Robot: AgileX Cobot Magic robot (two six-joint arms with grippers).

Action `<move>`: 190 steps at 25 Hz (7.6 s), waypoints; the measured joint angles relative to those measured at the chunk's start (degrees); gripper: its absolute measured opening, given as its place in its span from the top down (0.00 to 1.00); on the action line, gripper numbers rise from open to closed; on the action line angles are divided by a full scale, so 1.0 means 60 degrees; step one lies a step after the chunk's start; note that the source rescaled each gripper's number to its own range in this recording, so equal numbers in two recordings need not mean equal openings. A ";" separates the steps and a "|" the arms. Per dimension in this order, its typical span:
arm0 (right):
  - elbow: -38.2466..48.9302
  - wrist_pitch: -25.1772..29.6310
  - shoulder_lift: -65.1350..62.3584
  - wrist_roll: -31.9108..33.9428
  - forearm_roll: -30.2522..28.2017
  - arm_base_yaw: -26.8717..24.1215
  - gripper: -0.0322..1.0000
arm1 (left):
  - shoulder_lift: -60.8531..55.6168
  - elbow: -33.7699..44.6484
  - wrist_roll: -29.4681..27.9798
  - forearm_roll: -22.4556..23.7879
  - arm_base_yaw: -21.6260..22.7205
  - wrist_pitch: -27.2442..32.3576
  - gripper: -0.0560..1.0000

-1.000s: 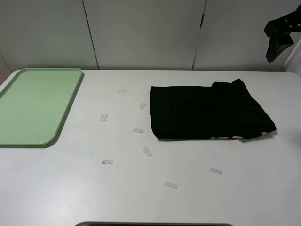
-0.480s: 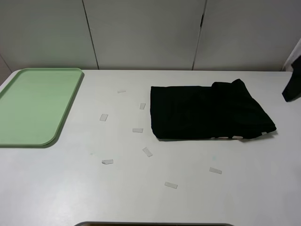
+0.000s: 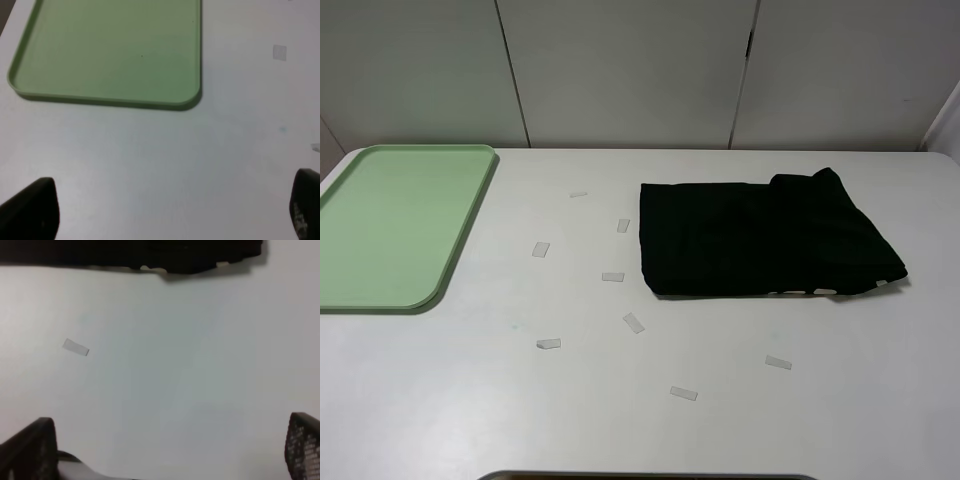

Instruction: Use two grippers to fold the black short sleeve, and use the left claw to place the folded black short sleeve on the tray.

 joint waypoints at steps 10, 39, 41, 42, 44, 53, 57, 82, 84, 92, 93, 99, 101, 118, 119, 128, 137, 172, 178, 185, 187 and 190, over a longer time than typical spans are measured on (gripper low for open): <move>0.1433 -0.0169 -0.4378 -0.0106 -0.0307 -0.0557 0.00 | 0.0000 0.0000 0.0000 0.0000 0.0000 0.0009 0.08; 0.2110 -0.1831 -0.6022 -0.0140 -0.0250 -0.1104 0.00 | 0.0000 0.0000 0.0000 0.0000 0.0007 0.0000 0.08; 0.2110 -0.1831 -0.6022 -0.0122 -0.0250 -0.1104 0.00 | 0.0000 0.0000 0.0000 0.0000 0.0007 0.0000 0.08; 0.2110 -0.1831 -0.6022 -0.0122 -0.0250 -0.1104 0.00 | 0.0000 0.0000 0.0000 0.0000 0.0007 0.0000 0.08; 0.2110 -0.1831 -0.6022 -0.0115 -0.0250 -0.1104 0.00 | 0.0000 0.0000 0.0000 0.0000 0.0007 0.0000 0.08; 0.2110 -0.1831 -0.6022 -0.0115 -0.0250 -0.1104 0.00 | 0.0000 0.0000 0.0000 0.0000 0.0007 0.0000 0.08; 0.2110 -0.1831 -0.6022 -0.0115 -0.0250 -0.1104 0.00 | 0.0000 0.0000 0.0000 0.0000 0.0007 -0.0009 0.08; 0.2110 -0.1831 -0.6022 -0.0111 -0.0250 -0.1104 0.00 | 0.0855 -0.0736 0.0309 -0.0196 0.0007 0.0137 0.00; 0.2110 -0.1831 -0.6022 -0.0111 -0.0250 -0.1104 0.00 | 0.1661 -0.1125 0.0535 -0.0319 0.0007 0.0137 0.00; 0.2110 -0.1831 -0.6022 -0.0111 -0.0250 -0.1104 0.00 | 0.4979 -0.2246 0.1088 -0.1401 -0.0139 -0.0656 0.00; 0.2110 -0.1831 -0.6022 -0.0111 -0.0250 -0.1104 0.00 | 0.5287 -0.2277 0.1129 -0.1518 -0.0139 -0.0807 0.00; 0.2110 -0.1831 -0.6022 -0.0111 -0.0250 -0.1104 0.00 | 0.7493 -0.2277 0.1481 -0.2183 -0.0139 -0.1689 0.00; 0.2110 -0.1831 -0.6022 -0.0111 -0.0250 -0.1104 0.00 | 0.8254 -0.2277 0.1822 -0.2558 -0.0139 -0.2013 0.00; 0.2110 -0.1831 -0.6022 -0.0111 -0.0250 -0.1104 0.00 | 1.3813 -0.3407 0.2548 -0.4229 -0.2975 -0.5471 0.00; 0.2110 -0.1831 -0.6022 -0.0111 -0.0250 -0.1104 0.00 | 1.4205 -0.3614 0.2438 -0.4238 -0.3266 -0.5656 0.00; 0.2110 -0.1831 -0.6022 -0.0111 -0.0250 -0.1104 0.00 | 1.7493 -0.5871 0.1515 -0.4299 -0.5303 -0.6749 0.00; 0.2110 -0.1831 -0.6022 -0.0111 -0.0250 -0.1104 0.00 | 2.0211 -0.8265 0.0689 -0.4328 -0.6602 -0.7044 0.00; 0.2110 -0.1833 -0.6022 -0.0103 -0.0212 -0.1104 0.00 | 2.2574 -0.9947 -0.0005 -0.5496 -0.7803 -0.8775 0.81; 0.2110 -0.1833 -0.6022 -0.0103 -0.0212 -0.1104 0.00 | 2.2574 -0.9947 -0.0005 -0.5496 -0.7778 -0.8755 0.87; 0.2110 -0.1833 -0.6022 -0.0103 -0.0212 -0.1104 0.00 | 2.2029 -0.9937 -0.0005 -0.5485 -0.7194 -0.7536 0.87; 0.2110 -0.1833 -0.6022 -0.0103 -0.0212 -0.1104 0.00 | 2.1748 -0.9937 -0.0005 -0.5243 -0.6969 -0.6990 0.87; 0.2110 -0.1833 -0.6022 -0.0103 -0.0212 -0.1104 0.00 | 2.1379 -0.9937 -0.0005 -0.4598 -0.6724 -0.6325 0.87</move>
